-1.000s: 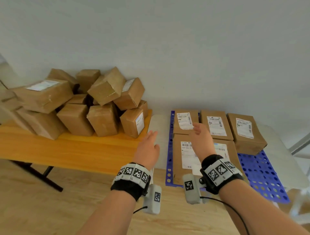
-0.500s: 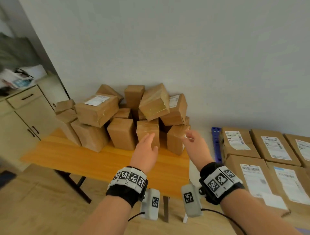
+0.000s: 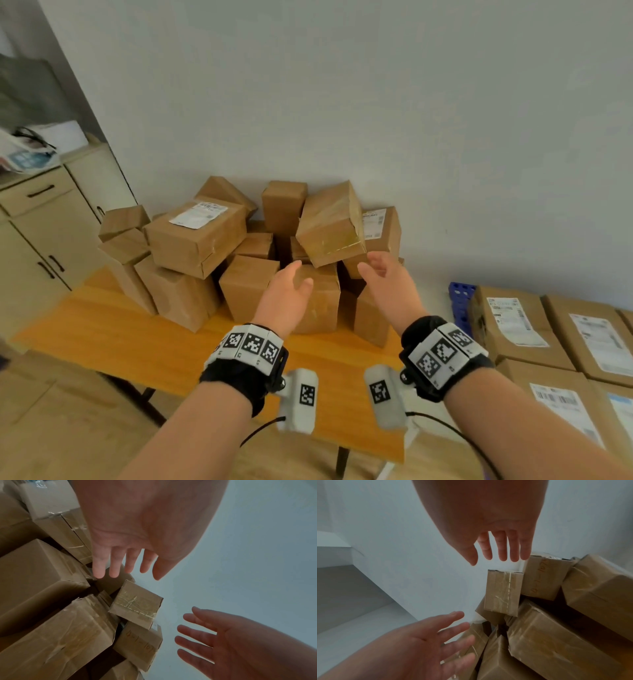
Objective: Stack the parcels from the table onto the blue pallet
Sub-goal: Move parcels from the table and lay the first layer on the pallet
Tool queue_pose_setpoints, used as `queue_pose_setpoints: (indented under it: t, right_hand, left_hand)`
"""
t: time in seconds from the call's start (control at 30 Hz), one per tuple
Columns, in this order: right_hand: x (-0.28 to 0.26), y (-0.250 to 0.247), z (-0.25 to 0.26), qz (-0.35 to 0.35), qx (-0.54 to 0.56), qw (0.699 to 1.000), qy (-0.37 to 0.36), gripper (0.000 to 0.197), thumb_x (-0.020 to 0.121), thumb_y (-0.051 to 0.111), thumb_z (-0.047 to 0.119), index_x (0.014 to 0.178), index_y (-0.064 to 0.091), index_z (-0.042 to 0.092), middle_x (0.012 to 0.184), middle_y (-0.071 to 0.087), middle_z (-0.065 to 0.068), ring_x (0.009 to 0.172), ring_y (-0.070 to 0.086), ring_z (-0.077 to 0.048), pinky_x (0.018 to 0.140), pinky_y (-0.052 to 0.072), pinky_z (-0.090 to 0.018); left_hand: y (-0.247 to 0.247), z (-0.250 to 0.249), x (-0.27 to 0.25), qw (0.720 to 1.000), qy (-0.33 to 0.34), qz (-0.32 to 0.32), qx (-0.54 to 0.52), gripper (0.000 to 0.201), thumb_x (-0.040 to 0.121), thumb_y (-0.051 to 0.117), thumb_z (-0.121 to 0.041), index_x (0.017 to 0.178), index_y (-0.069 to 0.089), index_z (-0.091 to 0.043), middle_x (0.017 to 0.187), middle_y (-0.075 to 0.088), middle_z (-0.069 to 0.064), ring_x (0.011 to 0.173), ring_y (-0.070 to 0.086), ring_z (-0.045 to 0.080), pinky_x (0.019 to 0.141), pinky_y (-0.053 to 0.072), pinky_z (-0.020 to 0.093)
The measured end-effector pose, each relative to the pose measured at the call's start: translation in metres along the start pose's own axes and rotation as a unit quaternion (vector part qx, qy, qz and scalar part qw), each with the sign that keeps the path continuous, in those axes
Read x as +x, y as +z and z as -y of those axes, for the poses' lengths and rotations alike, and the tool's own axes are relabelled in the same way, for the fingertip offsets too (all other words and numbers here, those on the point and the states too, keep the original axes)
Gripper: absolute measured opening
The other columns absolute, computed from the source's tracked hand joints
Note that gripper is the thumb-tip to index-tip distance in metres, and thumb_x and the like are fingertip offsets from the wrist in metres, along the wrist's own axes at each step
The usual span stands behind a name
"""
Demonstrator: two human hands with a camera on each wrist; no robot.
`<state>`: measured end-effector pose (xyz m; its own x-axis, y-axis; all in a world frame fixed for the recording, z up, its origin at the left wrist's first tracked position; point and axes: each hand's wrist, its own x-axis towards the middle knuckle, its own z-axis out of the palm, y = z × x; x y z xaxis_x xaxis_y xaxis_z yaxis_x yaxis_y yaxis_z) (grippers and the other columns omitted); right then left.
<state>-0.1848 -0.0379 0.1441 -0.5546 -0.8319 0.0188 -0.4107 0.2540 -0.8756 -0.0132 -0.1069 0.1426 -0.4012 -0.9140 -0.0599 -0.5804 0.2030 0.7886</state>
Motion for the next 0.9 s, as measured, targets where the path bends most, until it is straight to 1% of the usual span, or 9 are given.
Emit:
queue_pose_setpoints:
  t: [0.1,0.23,0.37,0.47,0.53,0.63,0.77,0.83,0.9]
  right_hand:
    - [0.030,0.001,0.007,0.003,0.006,1.000,-0.005,0.047,0.098,0.051,0.041,0.141,0.044,0.023,0.136,0.054,0.004,0.120,0.051,-0.013,0.093,0.040,-0.027]
    - [0.076,0.005,0.014,0.009,0.017,1.000,-0.001,0.053,0.098,0.050,0.045,0.146,0.038,0.027,0.145,0.048,0.001,0.131,0.046,-0.017,0.106,0.040,-0.036]
    - [0.115,0.010,0.014,0.022,0.001,1.000,0.000,0.059,0.098,0.047,0.048,0.150,0.033,0.025,0.152,0.041,-0.001,0.137,0.040,-0.020,0.111,0.036,-0.041]
    - [0.135,0.015,0.012,0.034,-0.006,0.999,0.005,0.065,0.097,0.046,0.053,0.152,0.030,0.022,0.154,0.038,0.000,0.140,0.037,-0.020,0.113,0.034,-0.041]
    - [0.144,0.020,0.008,0.049,-0.009,0.999,0.010,0.065,0.096,0.044,0.055,0.151,0.033,0.022,0.151,0.042,0.001,0.137,0.041,-0.019,0.109,0.036,-0.036]
    - [0.146,0.028,0.006,0.056,-0.025,0.998,0.005,0.059,0.097,0.044,0.054,0.146,0.040,0.021,0.142,0.051,0.001,0.127,0.049,-0.016,0.100,0.040,-0.030]
    - [0.143,0.031,0.006,0.037,-0.015,0.999,0.011,0.058,0.096,0.047,0.054,0.143,0.042,0.020,0.136,0.054,0.001,0.123,0.052,-0.016,0.102,0.044,-0.035]
    - [0.138,0.028,0.007,0.031,-0.012,0.999,0.018,0.056,0.096,0.047,0.055,0.140,0.044,0.020,0.132,0.056,0.002,0.118,0.053,-0.014,0.097,0.045,-0.032]
    - [0.131,0.023,0.009,0.023,-0.004,1.000,0.017,0.054,0.096,0.047,0.054,0.138,0.046,0.020,0.125,0.057,0.006,0.110,0.053,-0.010,0.090,0.043,-0.027]
  left_hand:
    - [-0.002,-0.010,0.032,0.999,-0.023,-0.005,-0.024,0.053,0.101,0.041,-0.039,0.152,0.027,-0.027,0.154,0.035,-0.002,0.139,0.036,0.017,0.113,0.033,0.039]
    - [-0.005,-0.020,0.078,0.997,-0.055,-0.011,-0.049,0.054,0.103,0.039,-0.038,0.152,0.027,-0.022,0.155,0.033,0.000,0.140,0.033,0.018,0.110,0.028,0.033]
    - [0.001,-0.020,0.117,0.992,-0.101,-0.028,-0.065,0.053,0.104,0.036,-0.037,0.152,0.028,-0.016,0.155,0.033,0.002,0.141,0.032,0.020,0.111,0.026,0.033]
    - [0.009,-0.011,0.140,0.989,-0.125,-0.020,-0.072,0.054,0.103,0.031,-0.041,0.148,0.035,-0.011,0.150,0.041,0.008,0.135,0.041,0.025,0.114,0.029,0.037]
    - [0.015,-0.002,0.153,0.980,-0.148,-0.016,-0.130,0.057,0.099,0.032,-0.049,0.141,0.044,-0.013,0.138,0.052,0.007,0.126,0.049,0.024,0.111,0.036,0.045]
    - [0.018,-0.002,0.159,0.952,-0.186,-0.014,-0.242,0.049,0.101,0.039,-0.044,0.140,0.044,-0.015,0.114,0.056,-0.002,0.112,0.057,0.022,0.103,0.046,0.042]
    - [0.019,-0.002,0.157,0.949,-0.180,-0.008,-0.258,0.049,0.100,0.044,-0.045,0.140,0.040,-0.018,0.101,0.055,-0.003,0.102,0.064,0.022,0.095,0.053,0.039]
    - [0.018,-0.001,0.151,0.947,-0.177,-0.018,-0.266,0.042,0.099,0.047,-0.044,0.132,0.043,-0.019,0.095,0.057,-0.002,0.101,0.065,0.025,0.094,0.054,0.040]
    - [0.016,-0.002,0.142,0.943,-0.173,-0.029,-0.282,0.032,0.099,0.049,-0.039,0.124,0.046,-0.019,0.095,0.059,0.000,0.101,0.065,0.024,0.094,0.053,0.040]
